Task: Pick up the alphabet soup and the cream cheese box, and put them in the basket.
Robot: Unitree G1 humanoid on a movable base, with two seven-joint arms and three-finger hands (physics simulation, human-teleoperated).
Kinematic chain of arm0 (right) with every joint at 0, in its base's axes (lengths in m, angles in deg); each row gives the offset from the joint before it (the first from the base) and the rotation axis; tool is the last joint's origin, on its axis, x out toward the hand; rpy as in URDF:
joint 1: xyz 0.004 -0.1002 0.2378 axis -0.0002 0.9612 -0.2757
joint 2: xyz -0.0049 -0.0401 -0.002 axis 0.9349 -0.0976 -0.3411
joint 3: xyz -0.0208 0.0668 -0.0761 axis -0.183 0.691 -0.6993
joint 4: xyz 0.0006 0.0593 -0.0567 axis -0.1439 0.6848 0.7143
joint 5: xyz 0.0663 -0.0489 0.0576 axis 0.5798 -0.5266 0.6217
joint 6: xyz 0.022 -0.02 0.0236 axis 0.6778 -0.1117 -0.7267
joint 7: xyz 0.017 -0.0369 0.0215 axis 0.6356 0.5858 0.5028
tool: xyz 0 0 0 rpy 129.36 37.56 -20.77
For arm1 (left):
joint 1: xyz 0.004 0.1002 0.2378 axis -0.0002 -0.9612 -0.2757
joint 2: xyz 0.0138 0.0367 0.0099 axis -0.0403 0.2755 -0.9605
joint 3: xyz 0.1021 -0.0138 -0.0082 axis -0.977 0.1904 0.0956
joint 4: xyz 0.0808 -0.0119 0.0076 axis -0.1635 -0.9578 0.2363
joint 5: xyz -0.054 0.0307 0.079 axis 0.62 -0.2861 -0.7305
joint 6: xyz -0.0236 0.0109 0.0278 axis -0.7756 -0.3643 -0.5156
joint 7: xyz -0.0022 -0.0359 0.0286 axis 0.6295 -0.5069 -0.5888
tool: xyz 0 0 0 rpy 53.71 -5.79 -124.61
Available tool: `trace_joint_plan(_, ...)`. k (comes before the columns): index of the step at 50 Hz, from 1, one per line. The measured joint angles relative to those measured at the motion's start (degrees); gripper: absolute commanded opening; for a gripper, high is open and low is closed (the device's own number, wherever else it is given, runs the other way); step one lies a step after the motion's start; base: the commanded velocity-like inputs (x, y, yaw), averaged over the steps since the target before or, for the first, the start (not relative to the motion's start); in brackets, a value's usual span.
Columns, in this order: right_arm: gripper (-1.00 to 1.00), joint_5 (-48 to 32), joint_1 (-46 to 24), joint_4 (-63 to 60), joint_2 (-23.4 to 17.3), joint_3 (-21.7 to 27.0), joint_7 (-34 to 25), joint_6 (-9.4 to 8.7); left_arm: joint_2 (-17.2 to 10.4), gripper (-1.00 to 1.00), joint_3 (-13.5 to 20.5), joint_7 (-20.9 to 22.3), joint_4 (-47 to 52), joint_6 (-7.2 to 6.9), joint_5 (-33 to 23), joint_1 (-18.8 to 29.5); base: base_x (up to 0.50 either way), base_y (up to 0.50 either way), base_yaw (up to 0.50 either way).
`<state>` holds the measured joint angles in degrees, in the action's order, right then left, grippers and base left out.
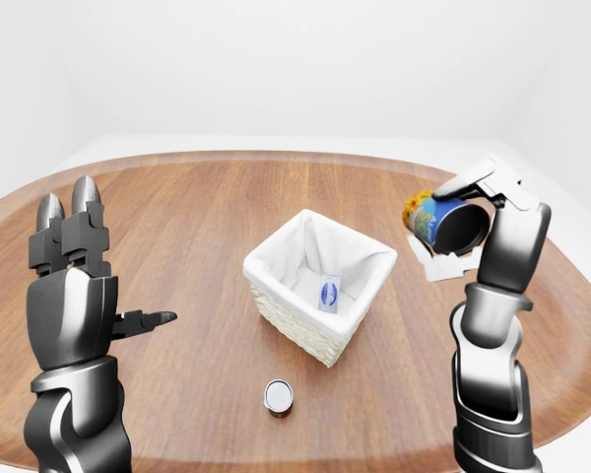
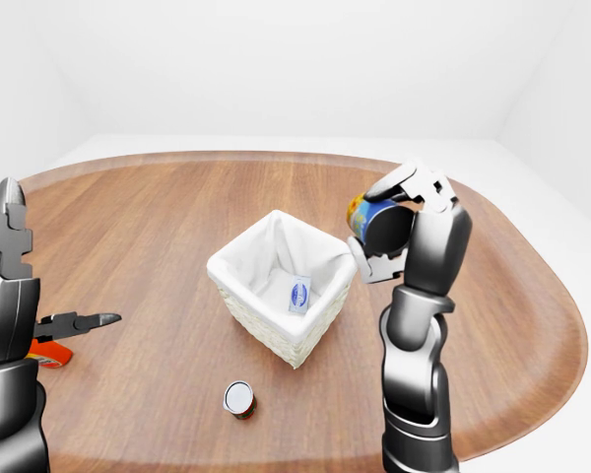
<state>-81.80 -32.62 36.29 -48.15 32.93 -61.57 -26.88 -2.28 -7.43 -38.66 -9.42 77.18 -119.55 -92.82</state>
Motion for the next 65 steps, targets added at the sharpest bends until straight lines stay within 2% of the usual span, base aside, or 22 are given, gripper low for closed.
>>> trace_joint_plan(17, -1.00, -13.09, -3.01, -2.75, 2.72, -7.34, -14.49, 0.00, 0.07, 1.00, 0.10, 0.28, 0.38, -0.08, 0.10, -0.08, 0.00, 0.00, 0.00)
trace_joint_plan(40, -1.00, -21.89, -8.98, 7.96, 7.60, -12.98, -24.55, 0.00, 0.08, 1.00, 0.26, 0.34, 0.51, 0.05, 0.33, -0.09, 0.00, 0.00, 0.00)
trace_joint_plan(46, -1.00, -23.67, -11.82, 12.99, 8.28, -13.58, -25.81, 0.00, 0.07, 1.00, 0.28, 0.33, 0.48, 0.02, 0.38, -0.06, 0.00, 0.00, 0.00)
trace_joint_plan(65, -1.00, -25.86, -21.21, 30.76, 8.44, -13.20, -24.40, 0.00, 0.02, 1.00, 0.27, 0.29, 0.44, -0.14, 0.48, 0.02, 0.00, 0.00, 0.00)
